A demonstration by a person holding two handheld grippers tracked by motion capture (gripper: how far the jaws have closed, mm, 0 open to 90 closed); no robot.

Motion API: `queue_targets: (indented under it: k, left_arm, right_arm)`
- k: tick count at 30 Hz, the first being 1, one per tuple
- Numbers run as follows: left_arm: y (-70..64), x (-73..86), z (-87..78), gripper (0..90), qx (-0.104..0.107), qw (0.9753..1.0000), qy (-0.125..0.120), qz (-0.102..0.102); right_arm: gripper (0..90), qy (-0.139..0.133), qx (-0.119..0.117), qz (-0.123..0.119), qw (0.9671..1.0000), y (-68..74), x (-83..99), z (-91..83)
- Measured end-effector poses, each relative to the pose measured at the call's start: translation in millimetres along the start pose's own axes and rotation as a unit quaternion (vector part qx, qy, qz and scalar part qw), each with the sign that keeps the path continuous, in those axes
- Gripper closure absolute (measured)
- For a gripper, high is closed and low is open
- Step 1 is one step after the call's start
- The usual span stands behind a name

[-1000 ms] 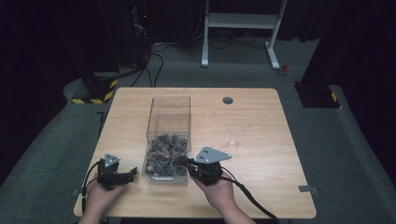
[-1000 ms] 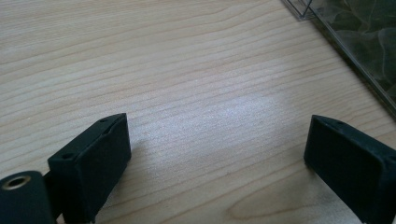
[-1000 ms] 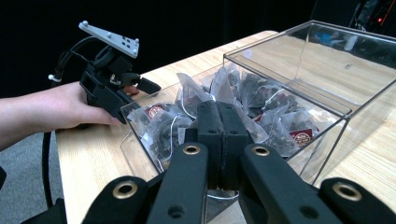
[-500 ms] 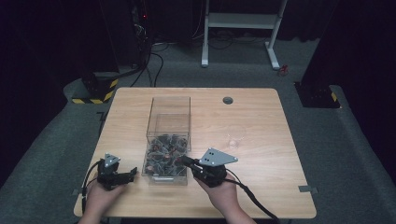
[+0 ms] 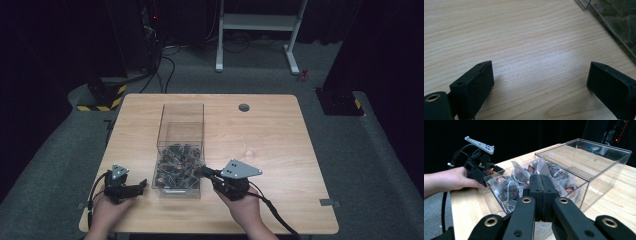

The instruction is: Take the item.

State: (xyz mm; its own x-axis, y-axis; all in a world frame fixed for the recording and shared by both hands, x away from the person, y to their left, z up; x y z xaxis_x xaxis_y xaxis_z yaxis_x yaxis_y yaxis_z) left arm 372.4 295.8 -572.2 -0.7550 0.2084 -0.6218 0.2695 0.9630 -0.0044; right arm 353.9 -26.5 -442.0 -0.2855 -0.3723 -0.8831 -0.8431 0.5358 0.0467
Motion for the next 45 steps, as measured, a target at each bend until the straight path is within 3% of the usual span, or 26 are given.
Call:
queue_targets:
  k: [21,45]
  left_arm:
    - [0.0,0.0,0.0,7.4,0.0,1.0,0.0,0.0]
    - [0.0,0.0,0.0,7.4,0.0,1.0,0.0,0.0]
  right_arm:
    - [90.0,-0.002,0.022,0.026,0.9994,-31.0,11.0,-10.5]
    - [90.0,0.002,0.07,0.028,0.9971,-61.6,15.3,-19.9]
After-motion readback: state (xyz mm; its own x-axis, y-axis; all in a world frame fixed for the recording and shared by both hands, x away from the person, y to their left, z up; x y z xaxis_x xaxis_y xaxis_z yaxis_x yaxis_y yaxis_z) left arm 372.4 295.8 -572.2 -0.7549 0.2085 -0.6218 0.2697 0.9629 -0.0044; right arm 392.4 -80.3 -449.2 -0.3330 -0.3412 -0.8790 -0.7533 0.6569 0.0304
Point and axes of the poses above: each handheld gripper's, and its own axes: z roughly forward along the jaws, x roughly out of its underside, y roughly to its left, the point moved 6 cm from there along z, roughly forward along the jaws, and after that the axes turned 8 degrees about y, right-handed, at the moved point
